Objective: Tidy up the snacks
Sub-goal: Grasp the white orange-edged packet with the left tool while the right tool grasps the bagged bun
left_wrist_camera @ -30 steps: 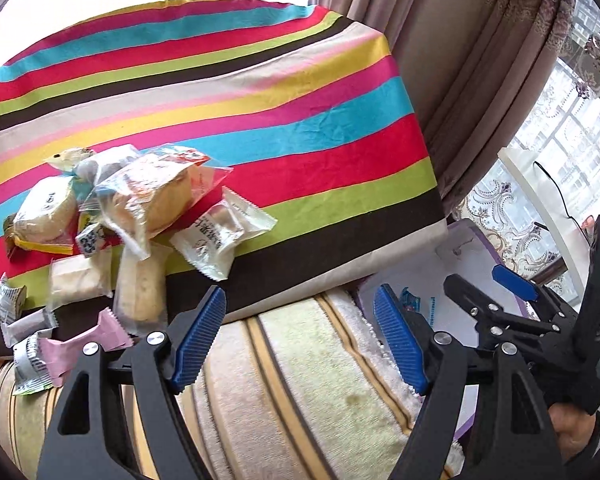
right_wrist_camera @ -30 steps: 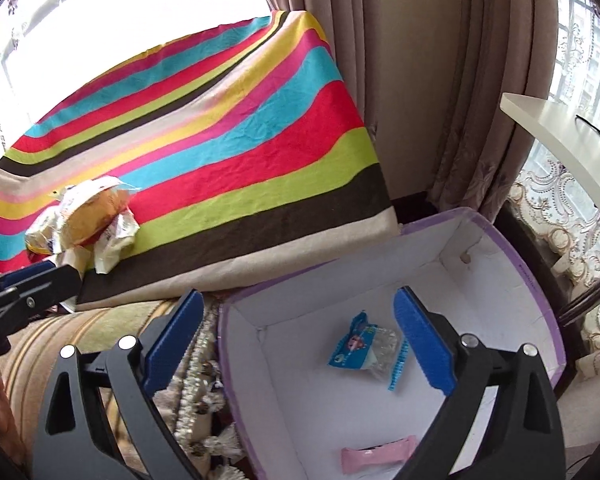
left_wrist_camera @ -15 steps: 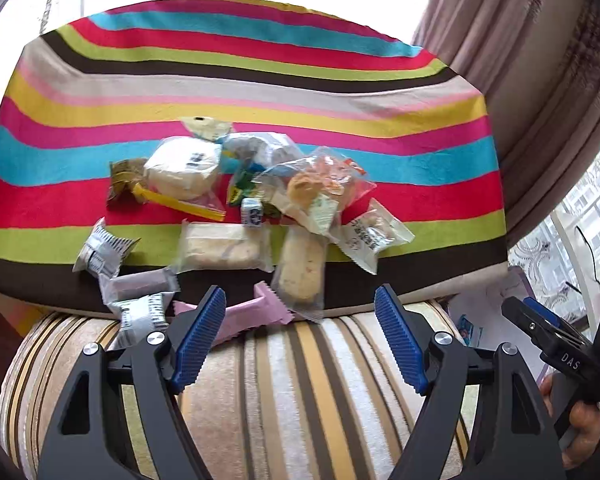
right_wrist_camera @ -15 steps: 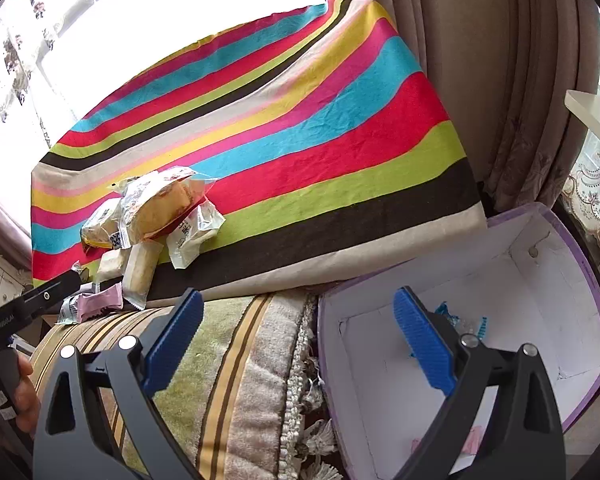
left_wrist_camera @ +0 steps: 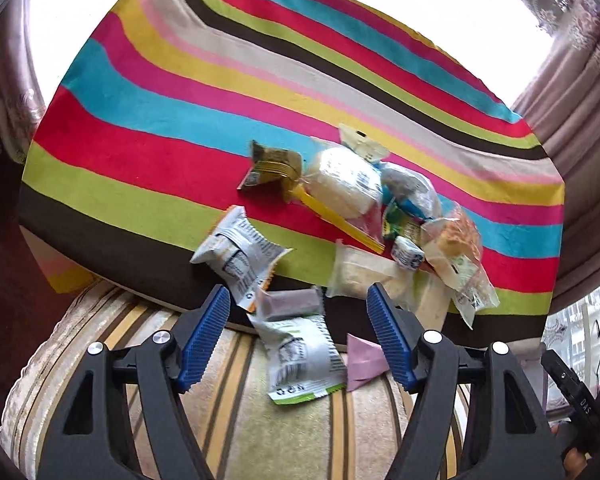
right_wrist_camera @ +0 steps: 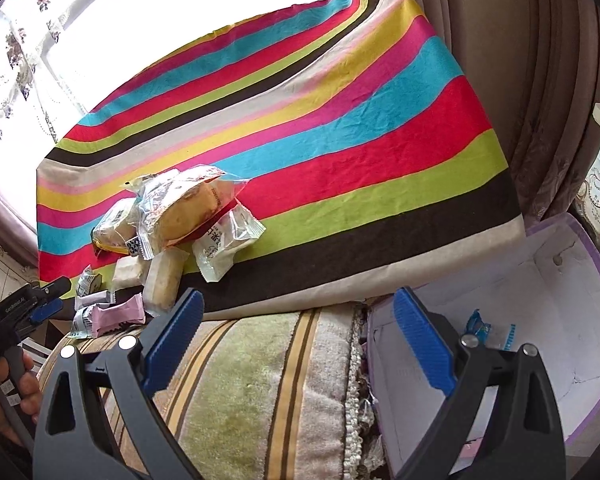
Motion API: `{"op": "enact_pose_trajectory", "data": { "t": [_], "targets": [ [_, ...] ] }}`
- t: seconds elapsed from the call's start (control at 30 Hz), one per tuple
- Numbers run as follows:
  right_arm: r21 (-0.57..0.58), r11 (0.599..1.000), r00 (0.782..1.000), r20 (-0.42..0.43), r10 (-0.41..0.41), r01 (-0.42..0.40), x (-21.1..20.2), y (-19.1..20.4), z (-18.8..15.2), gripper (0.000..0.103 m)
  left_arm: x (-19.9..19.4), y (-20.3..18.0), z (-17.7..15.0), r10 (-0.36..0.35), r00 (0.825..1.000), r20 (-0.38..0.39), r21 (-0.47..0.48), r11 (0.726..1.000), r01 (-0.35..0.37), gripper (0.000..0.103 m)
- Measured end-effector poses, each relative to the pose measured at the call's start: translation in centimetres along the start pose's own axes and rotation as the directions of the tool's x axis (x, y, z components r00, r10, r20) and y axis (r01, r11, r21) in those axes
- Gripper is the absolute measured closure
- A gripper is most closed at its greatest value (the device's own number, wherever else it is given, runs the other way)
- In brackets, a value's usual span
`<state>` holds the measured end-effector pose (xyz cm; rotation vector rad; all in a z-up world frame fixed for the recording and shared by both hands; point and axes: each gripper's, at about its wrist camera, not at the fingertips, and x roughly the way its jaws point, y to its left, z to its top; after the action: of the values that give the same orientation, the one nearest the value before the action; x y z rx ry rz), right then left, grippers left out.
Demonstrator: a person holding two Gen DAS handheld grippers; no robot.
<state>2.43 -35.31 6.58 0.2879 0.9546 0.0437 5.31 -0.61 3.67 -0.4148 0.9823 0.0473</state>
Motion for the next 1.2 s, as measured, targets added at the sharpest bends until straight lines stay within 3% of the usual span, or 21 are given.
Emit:
{"op": "enact_pose_trajectory", "data": {
  "t": [0.23, 0.47, 0.7, 0.8, 1.0, 1.2],
  "targets": [
    [0.052, 0.999, 1.0, -0.017, 0.009, -0.008, 1.6, 1.6, 1.3, 0.007, 1.9, 3.2, 1.5, -0.001, 0.999, -0.035, -0.127, 0.992, -0.004, 0.04],
    [0.082, 0.996, 1.0, -0.004, 0.019, -0.019, 3.0, 4.0, 2.4, 0.007, 4.1, 4.7, 2.1, -0.077, 0.992, -0.1, -0.221, 0.974, 0.054, 0.045],
    [0.088, 0.996, 1.0, -0.015, 0.025, -0.023, 4.8, 6.2, 3.6, 0.007, 5.5, 4.3, 3.4, -0.073, 0.993, -0.096, -0.197, 0.979, 0.053, 0.049],
    [0.116, 0.993, 1.0, -0.018, 0.018, -0.016, 5.5, 6.8, 4.1, 0.007, 6.2, 3.8, 3.9, -0.035, 0.993, -0.112, -0.158, 0.987, 0.017, 0.057],
    [0.182, 0.983, 0.999, -0.037, 0.008, -0.001, 7.8, 8.4, 5.8, 0.007, 6.6, 2.4, 4.0, 0.059, 0.992, -0.108, -0.041, 0.997, -0.064, 0.063],
    [0.218, 0.973, 0.995, -0.075, -0.063, 0.078, 10.4, 10.7, 7.5, 0.007, 6.8, 1.0, 3.6, 0.104, 0.992, -0.075, 0.035, 0.994, -0.101, 0.066]
  ]
}}
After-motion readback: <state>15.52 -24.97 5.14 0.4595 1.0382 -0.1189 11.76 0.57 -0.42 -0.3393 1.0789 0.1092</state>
